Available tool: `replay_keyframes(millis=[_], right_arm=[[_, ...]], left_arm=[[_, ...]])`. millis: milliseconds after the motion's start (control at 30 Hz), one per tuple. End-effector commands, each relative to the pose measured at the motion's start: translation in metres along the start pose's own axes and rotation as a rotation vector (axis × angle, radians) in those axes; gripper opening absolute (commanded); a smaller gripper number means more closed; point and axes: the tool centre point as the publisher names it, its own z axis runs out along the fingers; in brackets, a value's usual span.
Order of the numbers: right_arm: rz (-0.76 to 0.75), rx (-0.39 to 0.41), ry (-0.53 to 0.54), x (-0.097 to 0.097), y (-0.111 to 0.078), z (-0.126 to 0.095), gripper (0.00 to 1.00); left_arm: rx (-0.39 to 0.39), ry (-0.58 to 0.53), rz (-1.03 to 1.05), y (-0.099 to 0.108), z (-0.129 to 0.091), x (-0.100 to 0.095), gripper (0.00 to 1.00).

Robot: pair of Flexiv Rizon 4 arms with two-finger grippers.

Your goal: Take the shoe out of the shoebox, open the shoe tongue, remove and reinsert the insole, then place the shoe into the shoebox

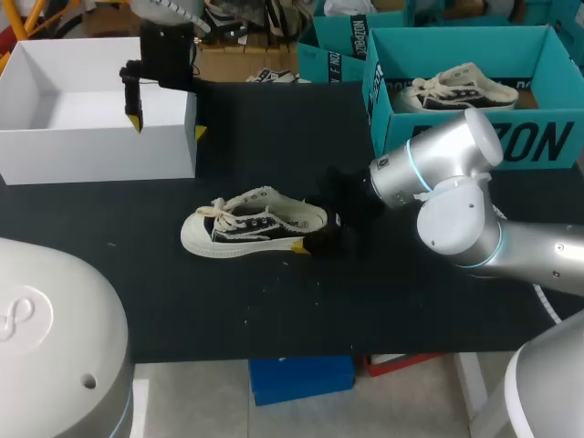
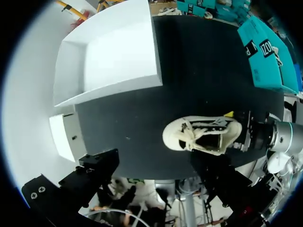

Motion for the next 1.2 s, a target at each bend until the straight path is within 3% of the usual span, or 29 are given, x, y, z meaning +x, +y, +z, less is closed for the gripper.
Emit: replay_keyframes(millis=[33, 533, 600, 800, 967, 1200], right_arm=[[0.001, 0.001, -0.002, 0.0, 0.001, 0.002, 0.0], [0.001, 0.001, -0.002, 0.0, 0.001, 0.002, 0.0], [0.001, 0.001, -0.002, 0.0, 0.001, 0.002, 0.0], [0.001, 0.001, -0.002, 0.0, 0.001, 0.002, 0.0], [0.001, 0.001, -0.002, 0.0, 0.001, 0.002, 0.0], [0.001, 0.001, -0.002, 0.0, 0.001, 0.002, 0.0]], left_arm=[[0.021, 0.004, 0.0, 0.009, 0.004, 0.017, 1.0], [0.022, 0.04, 0.005, 0.011, 0.002, 0.021, 1.0], [0.0, 0.085, -0.067, 0.01, 0.006, 0.021, 1.0], [-0.014, 0.158, -0.137, 0.018, 0.017, 0.049, 1.0], [0.04, 0.145, -0.128, 0.026, 0.023, 0.075, 1.0], [0.042, 0.115, -0.092, 0.026, 0.037, 0.106, 1.0]])
